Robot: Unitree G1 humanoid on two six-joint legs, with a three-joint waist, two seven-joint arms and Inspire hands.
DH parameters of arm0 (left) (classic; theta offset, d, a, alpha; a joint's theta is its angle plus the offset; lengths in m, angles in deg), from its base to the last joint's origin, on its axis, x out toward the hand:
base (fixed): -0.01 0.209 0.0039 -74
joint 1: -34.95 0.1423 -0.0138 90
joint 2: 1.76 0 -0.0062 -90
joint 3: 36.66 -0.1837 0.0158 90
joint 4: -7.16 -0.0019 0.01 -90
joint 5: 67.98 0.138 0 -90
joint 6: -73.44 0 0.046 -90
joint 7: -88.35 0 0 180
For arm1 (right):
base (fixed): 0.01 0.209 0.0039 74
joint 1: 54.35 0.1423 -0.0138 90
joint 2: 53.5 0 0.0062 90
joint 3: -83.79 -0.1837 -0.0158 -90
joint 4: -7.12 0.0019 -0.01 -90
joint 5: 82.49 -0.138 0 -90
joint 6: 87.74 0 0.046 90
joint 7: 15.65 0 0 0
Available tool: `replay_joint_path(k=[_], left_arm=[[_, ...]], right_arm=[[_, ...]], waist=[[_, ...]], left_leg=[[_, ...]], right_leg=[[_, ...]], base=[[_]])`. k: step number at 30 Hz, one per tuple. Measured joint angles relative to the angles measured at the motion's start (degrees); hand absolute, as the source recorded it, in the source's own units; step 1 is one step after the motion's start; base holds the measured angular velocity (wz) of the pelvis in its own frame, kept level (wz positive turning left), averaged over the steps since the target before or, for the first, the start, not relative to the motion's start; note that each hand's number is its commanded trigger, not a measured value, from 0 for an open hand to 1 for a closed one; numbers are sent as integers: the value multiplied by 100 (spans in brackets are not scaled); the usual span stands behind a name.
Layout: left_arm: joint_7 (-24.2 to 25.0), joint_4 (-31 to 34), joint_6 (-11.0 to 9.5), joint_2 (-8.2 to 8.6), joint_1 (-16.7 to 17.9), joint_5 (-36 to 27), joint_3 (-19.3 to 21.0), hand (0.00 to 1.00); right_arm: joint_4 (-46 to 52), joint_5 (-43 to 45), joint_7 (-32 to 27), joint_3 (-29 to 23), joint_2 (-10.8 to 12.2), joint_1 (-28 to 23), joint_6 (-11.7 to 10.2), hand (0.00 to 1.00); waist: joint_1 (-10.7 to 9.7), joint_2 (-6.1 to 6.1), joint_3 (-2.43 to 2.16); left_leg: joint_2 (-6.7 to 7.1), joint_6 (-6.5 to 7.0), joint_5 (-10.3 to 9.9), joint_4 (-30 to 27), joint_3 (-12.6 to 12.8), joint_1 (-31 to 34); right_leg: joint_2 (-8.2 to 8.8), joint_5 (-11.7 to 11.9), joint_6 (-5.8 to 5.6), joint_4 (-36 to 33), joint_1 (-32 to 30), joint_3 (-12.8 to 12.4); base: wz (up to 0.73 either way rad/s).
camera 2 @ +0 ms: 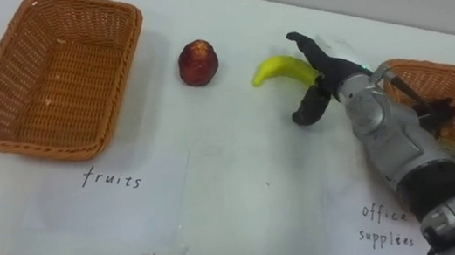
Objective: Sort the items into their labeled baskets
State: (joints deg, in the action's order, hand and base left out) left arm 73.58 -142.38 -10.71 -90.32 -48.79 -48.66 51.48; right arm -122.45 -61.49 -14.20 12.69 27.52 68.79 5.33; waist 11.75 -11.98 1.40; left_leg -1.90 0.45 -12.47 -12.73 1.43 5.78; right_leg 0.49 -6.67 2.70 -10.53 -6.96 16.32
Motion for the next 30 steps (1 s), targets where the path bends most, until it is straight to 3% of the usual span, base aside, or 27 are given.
replay_joint_path(k=[20, 23, 30], left_arm=[[207, -14, 18, -9, -154, 34, -68, 0], [256, -11, 24, -12, -176, 38, -74, 0], [384, -10, 2, -35, -220, 36, -68, 0]], right_arm=[[-249, -1, 373, 20, -131, 88, -28, 0], [-451, -5, 478, 197, -233, 238, 18, 0], [-598, 4, 567, 287, -280, 360, -1, 0]], waist=[[171, 6, 5], [285, 8, 6], [338, 7, 11]], left_leg=[[52, 18, 12, 5, -42, 30], [51, 17, 13, 2, -42, 14], [52, 17, 13, 3, -80, 51]], right_leg=[[36, 0, 0, -5, 2, 148], [34, 0, 0, -6, 3, 150], [40, 1, 2, -5, -10, 174]], base=[[1], [0], [0]])
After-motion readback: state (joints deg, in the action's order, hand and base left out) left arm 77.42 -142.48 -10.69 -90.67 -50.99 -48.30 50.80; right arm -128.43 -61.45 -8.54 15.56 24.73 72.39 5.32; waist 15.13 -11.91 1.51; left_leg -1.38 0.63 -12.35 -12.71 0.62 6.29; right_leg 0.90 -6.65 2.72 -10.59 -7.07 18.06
